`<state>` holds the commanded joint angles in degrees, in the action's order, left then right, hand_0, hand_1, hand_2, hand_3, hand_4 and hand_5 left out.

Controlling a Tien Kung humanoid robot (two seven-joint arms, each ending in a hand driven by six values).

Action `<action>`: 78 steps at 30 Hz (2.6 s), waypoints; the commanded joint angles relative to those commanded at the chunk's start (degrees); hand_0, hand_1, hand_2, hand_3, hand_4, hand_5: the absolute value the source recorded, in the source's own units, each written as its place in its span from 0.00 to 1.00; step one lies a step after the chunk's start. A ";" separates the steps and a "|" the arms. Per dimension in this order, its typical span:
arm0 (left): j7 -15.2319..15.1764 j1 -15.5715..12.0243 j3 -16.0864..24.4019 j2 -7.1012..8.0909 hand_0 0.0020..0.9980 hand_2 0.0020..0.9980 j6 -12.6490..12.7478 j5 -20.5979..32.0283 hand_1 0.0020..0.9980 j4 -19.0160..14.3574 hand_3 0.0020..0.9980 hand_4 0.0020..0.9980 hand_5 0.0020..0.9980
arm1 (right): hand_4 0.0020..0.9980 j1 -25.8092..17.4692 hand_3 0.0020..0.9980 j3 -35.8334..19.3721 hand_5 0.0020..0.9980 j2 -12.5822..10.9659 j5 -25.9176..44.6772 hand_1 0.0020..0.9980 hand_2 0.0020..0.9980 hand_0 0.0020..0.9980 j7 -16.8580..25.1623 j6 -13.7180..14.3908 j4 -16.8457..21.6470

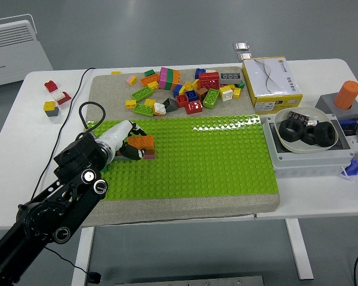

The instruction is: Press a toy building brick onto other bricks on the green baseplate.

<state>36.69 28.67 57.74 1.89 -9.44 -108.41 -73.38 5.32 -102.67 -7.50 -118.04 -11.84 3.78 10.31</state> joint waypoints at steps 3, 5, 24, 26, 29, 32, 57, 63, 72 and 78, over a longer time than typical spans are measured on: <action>-0.01 0.03 -0.02 0.00 0.83 0.86 -0.33 0.07 0.89 -0.03 0.77 0.51 0.04 | 0.85 0.05 0.79 0.02 1.00 -0.01 0.02 0.67 0.73 0.73 -0.02 0.01 0.00; 0.01 0.05 -0.07 0.01 0.83 0.86 -0.72 0.17 0.89 -0.04 0.77 0.51 0.04 | 0.85 0.08 0.79 0.01 1.00 -0.01 0.03 0.67 0.73 0.73 -0.03 0.03 0.00; 0.11 0.09 0.40 0.03 0.84 0.91 -4.62 0.68 0.92 -0.53 0.83 0.77 0.08 | 0.86 0.18 0.79 0.12 1.00 -0.09 0.10 0.67 0.73 0.73 -0.13 0.12 0.00; 0.07 0.11 0.54 0.04 0.84 0.91 -4.80 0.63 0.92 -0.56 0.83 0.77 0.08 | 0.86 0.20 0.79 0.09 1.00 -0.10 0.07 0.67 0.73 0.73 -0.13 0.12 0.00; -0.02 0.13 0.61 0.05 0.85 0.92 -4.89 0.62 0.93 -0.61 0.85 0.85 0.10 | 0.86 0.21 0.79 0.09 1.00 -0.10 0.06 0.67 0.73 0.73 -0.13 0.13 0.00; -0.11 0.15 0.60 0.04 0.85 0.92 -4.91 0.64 0.93 -0.66 0.85 0.85 0.10 | 0.86 0.22 0.79 0.08 1.00 -0.09 0.03 0.67 0.73 0.73 -0.13 0.13 0.00; -7.85 -2.34 1.05 6.44 0.87 0.90 4.82 -6.20 0.91 -12.34 0.78 0.96 0.29 | 0.86 0.25 0.79 -1.39 1.00 0.70 -2.26 0.67 0.73 0.73 0.00 -0.17 0.00; -15.68 -7.56 0.35 8.98 0.88 0.86 13.79 -8.97 0.90 -14.72 0.67 0.98 0.42 | 0.84 0.11 0.79 -2.27 1.00 1.47 -3.63 0.67 0.74 0.73 0.05 -0.32 0.00; -19.24 -9.06 -3.88 9.24 0.90 0.84 21.03 -13.37 0.90 -13.85 0.62 0.98 0.53 | 0.84 -0.23 0.79 0.69 1.00 2.91 -0.38 0.67 0.74 0.74 -0.07 0.31 0.00; -20.24 -9.13 -5.04 9.99 0.90 0.84 22.92 -15.37 0.91 -14.84 0.61 1.00 0.63 | 0.88 -0.28 0.79 3.09 1.00 3.19 2.46 0.67 0.74 0.74 -0.40 0.75 0.00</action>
<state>16.46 19.53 52.70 11.88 13.48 -123.78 -88.22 5.04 -99.58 -4.32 -115.58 -12.25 4.53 10.31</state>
